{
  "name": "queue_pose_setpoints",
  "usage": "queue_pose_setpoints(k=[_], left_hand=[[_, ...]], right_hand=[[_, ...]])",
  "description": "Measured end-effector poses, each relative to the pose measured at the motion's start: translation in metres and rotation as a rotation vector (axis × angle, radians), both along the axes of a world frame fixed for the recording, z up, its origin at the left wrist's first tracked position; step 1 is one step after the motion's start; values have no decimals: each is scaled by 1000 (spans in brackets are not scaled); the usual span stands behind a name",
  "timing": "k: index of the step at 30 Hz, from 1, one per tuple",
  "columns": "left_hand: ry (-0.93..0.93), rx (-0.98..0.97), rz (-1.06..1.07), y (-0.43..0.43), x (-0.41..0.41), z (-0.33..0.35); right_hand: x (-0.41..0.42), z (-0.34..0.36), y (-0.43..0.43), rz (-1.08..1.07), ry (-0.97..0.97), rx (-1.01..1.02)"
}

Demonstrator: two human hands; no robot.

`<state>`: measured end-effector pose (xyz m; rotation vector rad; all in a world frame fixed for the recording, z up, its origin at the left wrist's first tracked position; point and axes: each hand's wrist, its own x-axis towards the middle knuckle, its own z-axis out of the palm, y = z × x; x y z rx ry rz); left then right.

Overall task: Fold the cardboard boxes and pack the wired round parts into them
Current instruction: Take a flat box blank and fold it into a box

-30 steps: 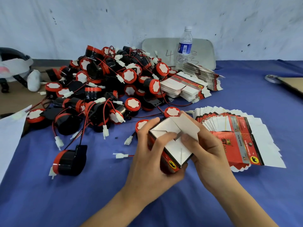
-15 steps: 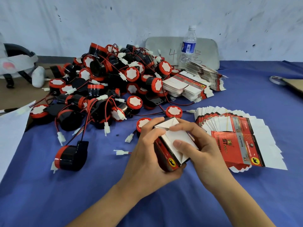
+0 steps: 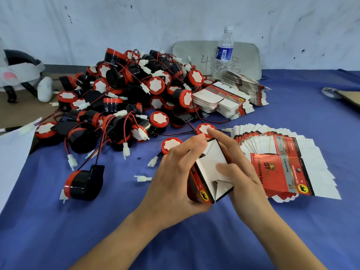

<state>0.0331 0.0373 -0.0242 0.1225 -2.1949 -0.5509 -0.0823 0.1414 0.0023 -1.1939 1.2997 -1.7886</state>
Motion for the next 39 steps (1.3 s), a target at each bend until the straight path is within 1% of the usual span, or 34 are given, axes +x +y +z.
queue_pose_setpoints(k=[2,8,12,14,17,19,22,26,30,31,33,36,39], left_hand=[[-7,-20,-9,-1,1,0],[-23,-126,12,1,1,2],[-30,-129,30,0,2,3],[-26,-68,7,0,2,3],[11,161,17,2,2,4],[20,248,66,1,1,2],[4,235,78,-3,1,-1],[10,311,6,-4,0,-4],[0,308,-30,0,-1,-6],[-3,291,-35,1,-1,-6],[-4,250,-48,3,-1,-6],[-2,287,-98,8,0,-5],[-9,302,-132,13,0,-4]], right_hand=[[-2,1,0,12,-49,-3],[-3,4,0,-29,4,33],[-3,4,0,-21,-5,18],[-3,3,-1,-13,-74,17],[-7,2,-1,-23,-254,7],[-8,4,0,-22,-358,-46],[-9,6,-1,-48,-450,-121],[-9,4,-3,-59,-513,-104],[-11,3,-5,-160,-649,-105],[-12,4,-5,-147,-686,-102],[-12,6,-3,-54,-729,-69],[-11,7,0,70,-723,-21],[-11,10,2,164,-725,-62]])
